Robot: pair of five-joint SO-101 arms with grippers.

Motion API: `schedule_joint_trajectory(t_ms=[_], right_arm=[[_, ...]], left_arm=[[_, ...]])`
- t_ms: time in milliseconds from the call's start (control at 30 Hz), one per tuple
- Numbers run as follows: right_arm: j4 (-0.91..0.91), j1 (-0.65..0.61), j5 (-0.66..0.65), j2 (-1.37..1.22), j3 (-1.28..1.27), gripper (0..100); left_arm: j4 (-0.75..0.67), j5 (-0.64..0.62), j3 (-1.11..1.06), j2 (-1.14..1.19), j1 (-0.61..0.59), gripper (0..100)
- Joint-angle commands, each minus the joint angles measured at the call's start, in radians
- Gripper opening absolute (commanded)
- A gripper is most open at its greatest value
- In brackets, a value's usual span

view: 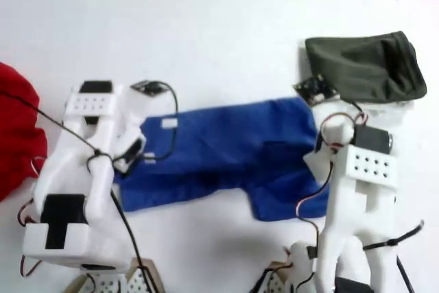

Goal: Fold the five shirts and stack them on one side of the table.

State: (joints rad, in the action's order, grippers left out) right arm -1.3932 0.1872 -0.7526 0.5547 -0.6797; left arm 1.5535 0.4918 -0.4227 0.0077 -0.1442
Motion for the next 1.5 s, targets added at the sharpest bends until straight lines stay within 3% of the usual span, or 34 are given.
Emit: schedule_joint_trajectory(t_ms=[0,400,700,900,1000,1167,1267,1333,1400,1433,1467], right_arm=[[0.013,0.027,-0.040,0.041,-0.021,1.9],[0.059,0.022,-0.069,0.048,-0.195,1.9],[0.097,0.019,-0.089,0.048,-0.252,2.5],[0.070,0.019,-0.089,0.050,-0.207,17.9],[0.010,0.018,-0.081,0.050,-0.103,16.9],[-0.099,0.018,-0.080,0.050,0.124,14.9],[-0.074,0.015,0.012,0.038,0.198,14.6],[-0.015,-0.033,0.089,0.038,0.175,9.6],[0.047,-0.110,0.138,0.038,0.103,1.0],[0.082,-0.154,0.149,0.038,0.057,1.9],[0.114,-0.196,0.157,0.038,0.009,3.7]], left_arm=[[-0.035,0.008,-0.041,-0.044,0.006,3],[-0.107,0.000,-0.220,-0.049,0.095,3],[-0.193,0.000,-0.275,-0.049,0.092,3],[-0.118,0.008,-0.242,-0.051,0.087,17],[-0.048,0.008,-0.136,-0.051,0.046,21],[0.133,0.037,0.162,-0.051,-0.043,21],[0.192,0.040,0.320,-0.043,-0.075,21],[0.181,0.009,0.338,-0.041,-0.071,17],[0.143,-0.021,0.297,-0.032,-0.037,5],[0.117,-0.034,0.257,-0.020,-0.014,1],[0.087,-0.043,0.206,-0.005,0.011,3]])
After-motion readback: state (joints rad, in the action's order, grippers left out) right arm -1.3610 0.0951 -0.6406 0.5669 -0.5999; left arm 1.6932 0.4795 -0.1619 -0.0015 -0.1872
